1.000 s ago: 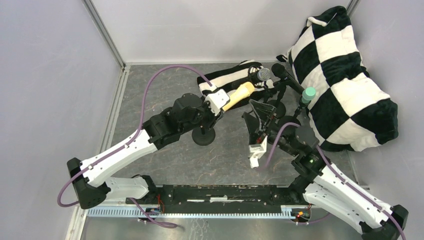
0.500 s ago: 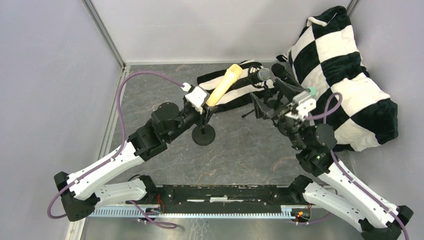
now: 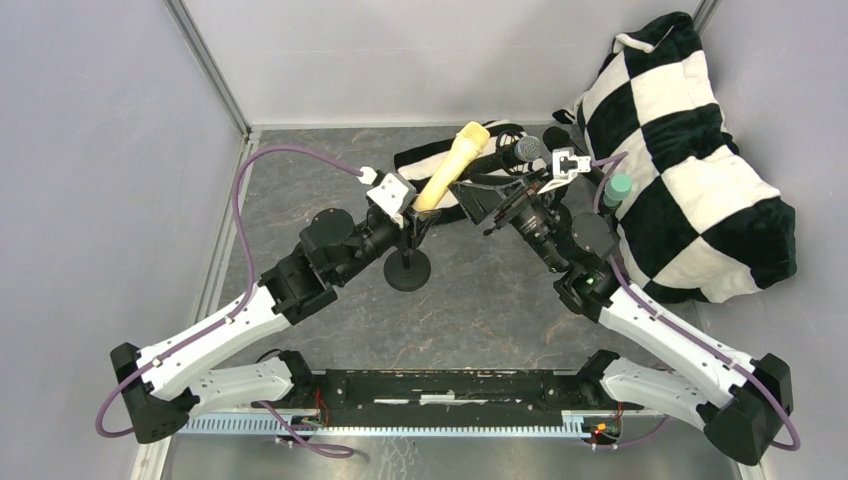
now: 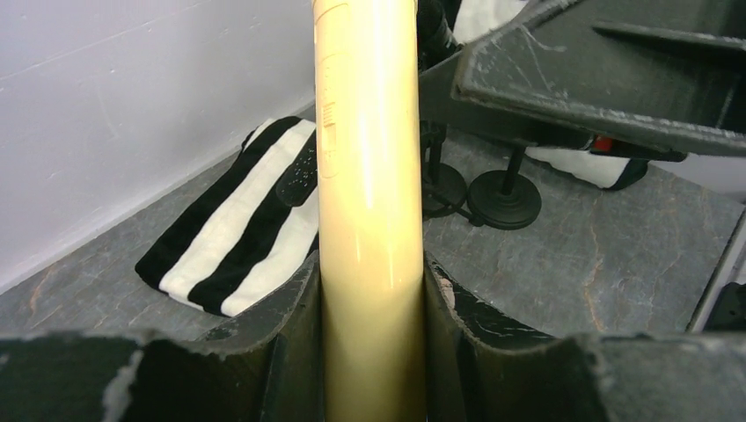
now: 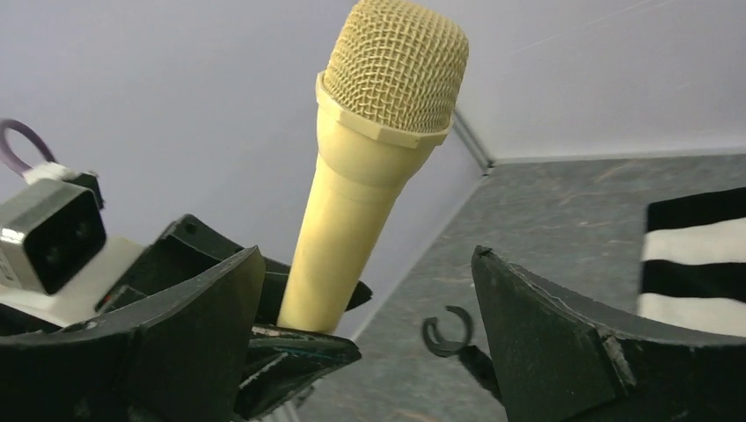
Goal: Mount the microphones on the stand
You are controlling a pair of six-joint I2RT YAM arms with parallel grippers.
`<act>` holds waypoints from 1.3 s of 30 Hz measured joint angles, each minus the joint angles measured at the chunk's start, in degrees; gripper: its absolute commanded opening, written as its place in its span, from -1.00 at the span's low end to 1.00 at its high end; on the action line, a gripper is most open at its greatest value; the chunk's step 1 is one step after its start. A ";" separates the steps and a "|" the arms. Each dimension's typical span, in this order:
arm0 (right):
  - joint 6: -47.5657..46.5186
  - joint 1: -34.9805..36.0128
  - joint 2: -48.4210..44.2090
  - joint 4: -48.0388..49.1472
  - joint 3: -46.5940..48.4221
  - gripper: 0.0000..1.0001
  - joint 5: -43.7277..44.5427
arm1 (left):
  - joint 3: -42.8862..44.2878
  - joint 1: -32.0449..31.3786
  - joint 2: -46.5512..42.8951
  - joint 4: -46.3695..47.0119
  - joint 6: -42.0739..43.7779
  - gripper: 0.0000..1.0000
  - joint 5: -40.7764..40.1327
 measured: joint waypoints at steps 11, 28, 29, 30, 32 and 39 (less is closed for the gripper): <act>16.48 -0.96 6.95 12.52 -0.66 0.56 -3.54 | -1.20 0.00 -0.13 2.08 -2.19 -0.96 4.07; 20.94 -0.98 11.72 19.37 0.28 0.21 -3.69 | -1.31 0.00 -0.13 2.86 -4.20 -0.96 5.31; 20.96 -1.03 11.87 19.52 0.48 0.21 -3.82 | -1.36 0.00 -0.13 2.86 -4.26 -0.96 5.31; 20.96 -1.05 11.98 19.78 0.61 0.21 -3.93 | -1.38 0.00 -0.13 2.84 -4.31 -0.96 5.33; 21.07 -1.09 12.17 20.22 0.81 0.20 -4.04 | -1.38 0.00 -0.13 2.86 -4.33 -0.96 5.33; 21.18 -1.09 13.05 21.05 1.53 0.18 -4.63 | -1.38 0.00 -0.13 2.84 -4.35 -0.96 5.84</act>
